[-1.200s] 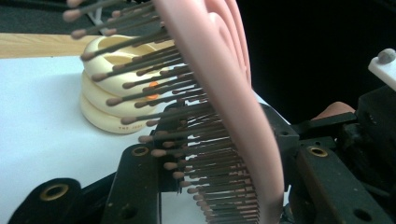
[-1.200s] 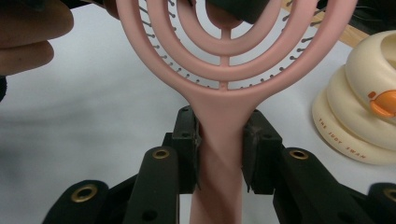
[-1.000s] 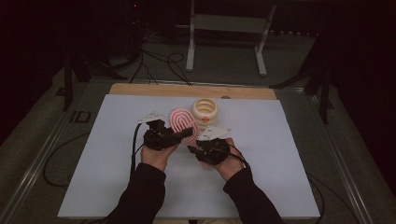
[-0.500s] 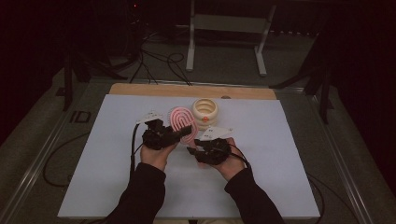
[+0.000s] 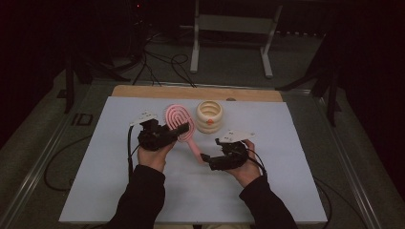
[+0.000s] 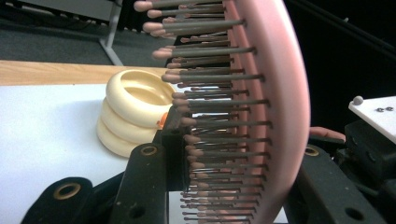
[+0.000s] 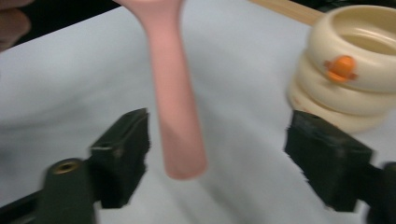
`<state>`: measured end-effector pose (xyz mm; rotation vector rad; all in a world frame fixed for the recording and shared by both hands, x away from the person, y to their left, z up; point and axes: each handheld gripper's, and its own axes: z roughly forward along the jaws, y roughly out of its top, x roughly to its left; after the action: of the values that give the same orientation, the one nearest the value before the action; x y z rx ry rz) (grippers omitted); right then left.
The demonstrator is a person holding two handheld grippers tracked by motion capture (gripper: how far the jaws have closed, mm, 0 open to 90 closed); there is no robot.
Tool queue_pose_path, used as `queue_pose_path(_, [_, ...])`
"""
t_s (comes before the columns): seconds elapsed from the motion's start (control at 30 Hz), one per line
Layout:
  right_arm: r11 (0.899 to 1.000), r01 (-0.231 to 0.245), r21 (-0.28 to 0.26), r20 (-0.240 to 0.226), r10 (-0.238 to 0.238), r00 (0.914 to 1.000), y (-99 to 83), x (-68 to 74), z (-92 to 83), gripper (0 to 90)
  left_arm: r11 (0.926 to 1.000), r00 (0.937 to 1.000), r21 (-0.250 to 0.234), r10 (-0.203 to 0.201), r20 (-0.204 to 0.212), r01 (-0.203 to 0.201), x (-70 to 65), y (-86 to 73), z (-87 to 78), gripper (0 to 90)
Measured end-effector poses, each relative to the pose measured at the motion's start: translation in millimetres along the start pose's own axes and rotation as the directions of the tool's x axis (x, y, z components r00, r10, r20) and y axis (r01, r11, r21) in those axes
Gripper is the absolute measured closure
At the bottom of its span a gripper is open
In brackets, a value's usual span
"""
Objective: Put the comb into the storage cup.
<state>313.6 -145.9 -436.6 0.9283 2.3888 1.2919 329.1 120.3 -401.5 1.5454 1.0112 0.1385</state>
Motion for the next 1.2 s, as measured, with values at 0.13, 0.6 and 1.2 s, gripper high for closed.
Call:
queue_pose_path(0.13, [1.0, -0.024, -0.013, 0.033, 0.025, 0.9992, -5.7, -6.4, -7.2, 11.5, 1.0, 1.0, -0.006, 0.001, -0.005, -0.001, 0.4, 1.8, -0.9, 64.4])
queue_pose_path(0.6, [0.996, -0.075, -0.043, 0.134, 0.08, 0.9877, -30.9, -29.3, -28.4, 9.2, 0.9994, 0.9999, -0.034, -0.011, -0.005, 0.011, 6.9, 8.6, -6.1, 64.4])
queue_pose_path(1.2, [0.972, -0.106, -0.209, 0.239, 0.156, 0.9583, -87.2, -44.0, -75.8, 9.3, 0.9979, 0.9991, -0.059, -0.031, -0.03, 0.029, 19.1, 20.9, -16.4, 64.4])
